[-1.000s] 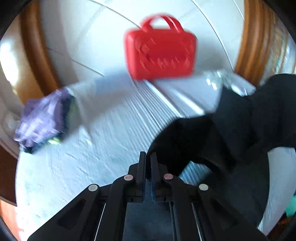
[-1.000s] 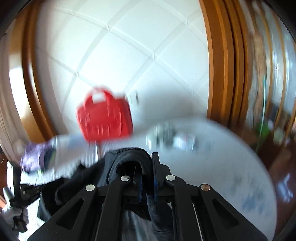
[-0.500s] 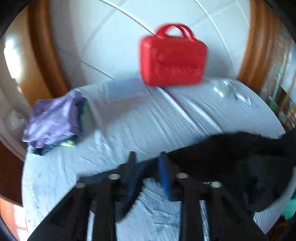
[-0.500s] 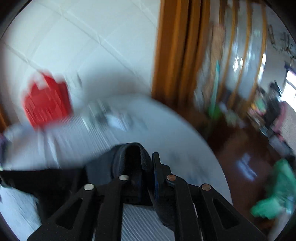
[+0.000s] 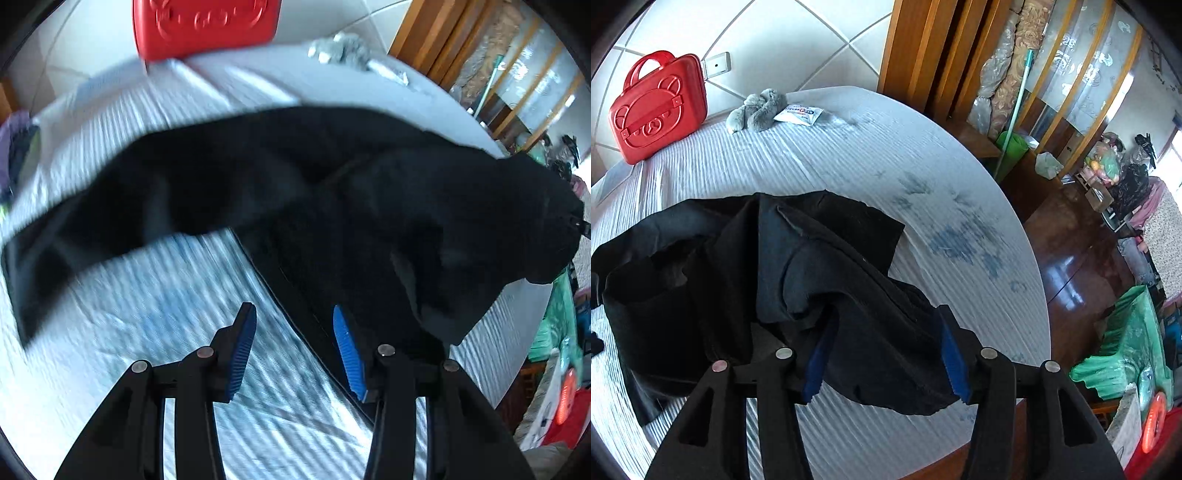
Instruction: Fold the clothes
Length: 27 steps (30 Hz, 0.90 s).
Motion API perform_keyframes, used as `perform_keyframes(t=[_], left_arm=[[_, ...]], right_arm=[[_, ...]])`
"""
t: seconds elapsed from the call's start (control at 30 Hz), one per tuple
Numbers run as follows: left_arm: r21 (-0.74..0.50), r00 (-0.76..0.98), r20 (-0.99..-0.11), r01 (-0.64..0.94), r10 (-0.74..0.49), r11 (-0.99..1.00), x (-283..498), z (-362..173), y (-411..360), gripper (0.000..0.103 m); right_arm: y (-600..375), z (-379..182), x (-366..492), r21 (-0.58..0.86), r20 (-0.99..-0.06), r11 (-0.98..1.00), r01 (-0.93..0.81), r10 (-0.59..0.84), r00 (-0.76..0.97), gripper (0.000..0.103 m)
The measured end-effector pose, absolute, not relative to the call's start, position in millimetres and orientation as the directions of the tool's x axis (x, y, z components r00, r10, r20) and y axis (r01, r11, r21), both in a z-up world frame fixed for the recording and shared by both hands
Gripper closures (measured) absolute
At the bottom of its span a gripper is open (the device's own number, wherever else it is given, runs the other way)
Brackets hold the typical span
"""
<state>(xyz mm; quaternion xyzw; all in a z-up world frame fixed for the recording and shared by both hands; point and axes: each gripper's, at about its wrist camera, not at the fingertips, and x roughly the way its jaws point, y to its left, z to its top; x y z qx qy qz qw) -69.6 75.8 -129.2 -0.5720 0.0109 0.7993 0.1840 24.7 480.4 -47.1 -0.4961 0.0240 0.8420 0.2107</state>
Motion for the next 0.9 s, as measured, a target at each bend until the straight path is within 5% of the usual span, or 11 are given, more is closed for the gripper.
perform_keyframes(t=[0.37, 0.43, 0.53, 0.73, 0.9], left_arm=[[-0.178, -0.294, -0.925, -0.230, 0.243, -0.957, -57, -154, 106, 0.060], [-0.124, -0.300, -0.935, -0.226, 0.190, -0.966, -55, -154, 117, 0.069], [-0.094, -0.290, -0.944, -0.221, 0.157, -0.971, -52, -154, 129, 0.090], [-0.112, -0.305, -0.938, -0.180, 0.164, -0.977, -50, -142, 138, 0.095], [-0.121, -0.378, -0.912, -0.121, 0.158, -0.985, -43, -111, 128, 0.095]], right_arm=[[494, -49, 41, -0.131, -0.840, -0.929, -0.346, 0.289, -0.459, 0.050], [506, -38, 53, -0.110, -0.831, -0.926, -0.362, 0.286, -0.478, 0.049], [526, -26, 70, -0.136, -0.818, -0.907, -0.399, 0.330, -0.471, 0.038], [559, -34, 94, -0.071, -0.862, -0.924, -0.375, 0.246, -0.443, 0.037], [534, -62, 82, -0.090, -0.881, -0.971, -0.222, 0.182, -0.438, 0.019]])
